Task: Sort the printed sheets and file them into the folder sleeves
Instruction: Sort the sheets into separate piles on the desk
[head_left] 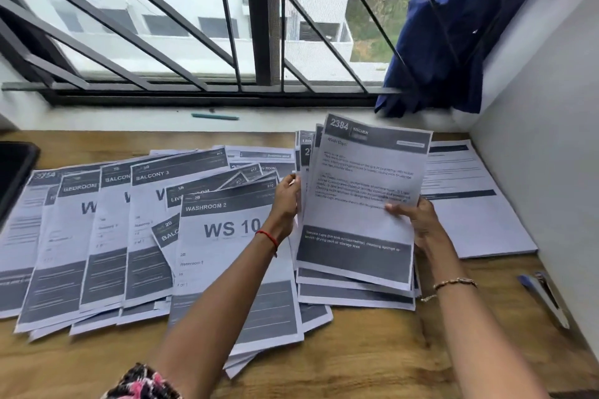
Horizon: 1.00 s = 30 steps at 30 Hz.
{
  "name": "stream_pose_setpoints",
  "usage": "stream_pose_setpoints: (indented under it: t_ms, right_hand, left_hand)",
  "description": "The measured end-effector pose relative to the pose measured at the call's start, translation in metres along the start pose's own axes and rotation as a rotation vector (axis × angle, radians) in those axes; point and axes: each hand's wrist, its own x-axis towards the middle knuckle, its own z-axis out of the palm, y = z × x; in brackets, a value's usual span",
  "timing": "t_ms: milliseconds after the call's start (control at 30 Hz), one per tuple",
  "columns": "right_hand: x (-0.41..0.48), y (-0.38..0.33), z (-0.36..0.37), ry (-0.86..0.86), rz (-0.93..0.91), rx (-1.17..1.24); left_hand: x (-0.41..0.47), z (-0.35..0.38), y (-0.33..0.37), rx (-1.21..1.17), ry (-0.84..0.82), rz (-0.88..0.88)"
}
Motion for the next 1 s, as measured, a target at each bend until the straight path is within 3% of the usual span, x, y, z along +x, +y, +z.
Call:
stream_pose_setpoints:
  t_ms: [167, 300, 467, 733, 867, 1000]
  right_hand:
    - [0.004, -0.02, 0.019, 0.051, -0.122, 0.059]
    - [0.009, -0.044, 0.042, 0.047, -0.295, 0.016]
    - [0.012, -0.07, 0.076, 0.04, -0.512, 0.032]
    - [-0.01, -0.081, 0.137, -0.048, -0.596, 0.157]
    - [-0.023, -0.066, 0.156, -0.101, -0.594, 0.055]
    - [-0.028, -0.037, 0.166, -0.148, -0.52, -0.072]
  left_hand:
    - [-0.005, -0.019, 0.01, 0.102, -0.05, -0.011]
    - [-0.007, -0.024, 0.022, 0.185, -0.088, 0.175]
    - [-0.013, -0.02, 0.054, 0.344, 0.033, 0.461]
    - [-0.035, -0.04, 0.083, 0.348, 0.218, 0.876]
    - [-0.047, -0.065, 0.073, 0.308, 0.278, 0.884]
    - [-0.055, -0.089, 0.054, 0.301, 0.271, 0.75]
